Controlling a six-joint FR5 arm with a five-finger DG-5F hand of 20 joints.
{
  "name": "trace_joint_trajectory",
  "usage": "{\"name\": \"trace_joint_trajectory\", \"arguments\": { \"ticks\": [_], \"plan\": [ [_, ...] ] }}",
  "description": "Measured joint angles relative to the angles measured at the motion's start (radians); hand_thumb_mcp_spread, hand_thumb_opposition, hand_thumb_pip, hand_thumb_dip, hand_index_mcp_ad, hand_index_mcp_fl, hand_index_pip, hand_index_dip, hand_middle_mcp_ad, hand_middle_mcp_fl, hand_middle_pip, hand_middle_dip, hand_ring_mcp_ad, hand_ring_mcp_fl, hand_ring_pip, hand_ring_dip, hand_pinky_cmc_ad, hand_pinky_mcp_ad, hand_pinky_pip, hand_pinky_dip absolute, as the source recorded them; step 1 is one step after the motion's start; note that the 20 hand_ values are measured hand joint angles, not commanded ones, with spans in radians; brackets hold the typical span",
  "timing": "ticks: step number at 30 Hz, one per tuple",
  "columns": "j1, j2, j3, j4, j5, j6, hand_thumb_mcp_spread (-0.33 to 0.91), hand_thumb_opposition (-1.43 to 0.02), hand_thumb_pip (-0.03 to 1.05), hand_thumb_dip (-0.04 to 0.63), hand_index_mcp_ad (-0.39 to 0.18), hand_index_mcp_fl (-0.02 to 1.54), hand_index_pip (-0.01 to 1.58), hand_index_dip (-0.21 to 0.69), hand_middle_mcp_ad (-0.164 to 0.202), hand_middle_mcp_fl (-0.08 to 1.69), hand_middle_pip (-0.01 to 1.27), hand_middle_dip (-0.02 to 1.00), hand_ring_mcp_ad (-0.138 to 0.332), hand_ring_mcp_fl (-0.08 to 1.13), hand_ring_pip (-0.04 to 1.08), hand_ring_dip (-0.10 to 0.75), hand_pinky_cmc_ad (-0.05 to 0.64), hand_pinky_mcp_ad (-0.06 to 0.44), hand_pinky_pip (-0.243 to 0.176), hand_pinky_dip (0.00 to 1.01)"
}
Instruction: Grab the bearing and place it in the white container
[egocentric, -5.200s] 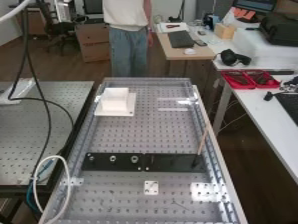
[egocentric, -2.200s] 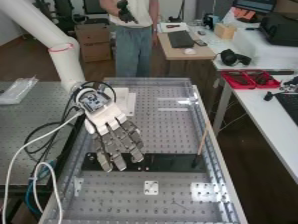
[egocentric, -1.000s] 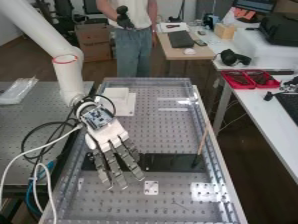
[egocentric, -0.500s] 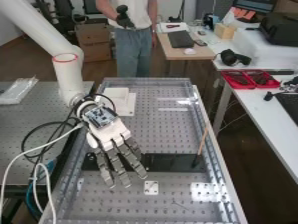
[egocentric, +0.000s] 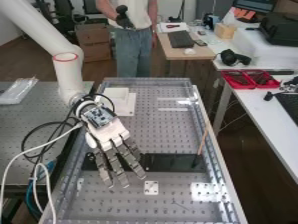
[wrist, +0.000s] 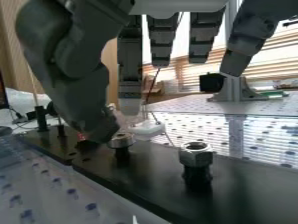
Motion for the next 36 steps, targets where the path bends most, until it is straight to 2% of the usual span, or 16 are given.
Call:
{"name": "trace_joint_trajectory", "arguments": {
  "ticks": [8,23,28,36],
  "plan": [
    [0.002,-0.001,0.003,-0.031,-0.001,0.014,0.38,-0.89,0.72,0.330,-0.024,-0.01,1.46,0.208,0.059,0.00,0.13,0.16,0.178,0.01,0.09,0.087,0.379,0.291,-0.089,0.31],
    [-0.007,-0.001,0.010,-0.040,-0.019,-0.025,0.36,-0.88,0.68,0.330,-0.023,-0.01,1.46,0.208,0.061,0.00,0.13,0.16,0.178,0.02,0.09,0.087,0.379,0.291,-0.089,0.31],
    [-0.012,-0.007,0.028,-0.082,-0.037,-0.026,0.36,-0.88,0.69,0.328,-0.023,-0.01,1.46,0.208,0.061,0.00,0.13,0.16,0.178,0.02,0.09,0.087,0.379,0.291,-0.089,0.31],
    [-0.013,-0.008,0.038,-0.103,-0.043,-0.025,0.36,-0.88,0.69,0.326,-0.023,-0.01,1.46,0.208,0.061,0.00,0.13,0.16,0.178,0.02,0.09,0.087,0.379,0.291,-0.089,0.31]
  ]
}}
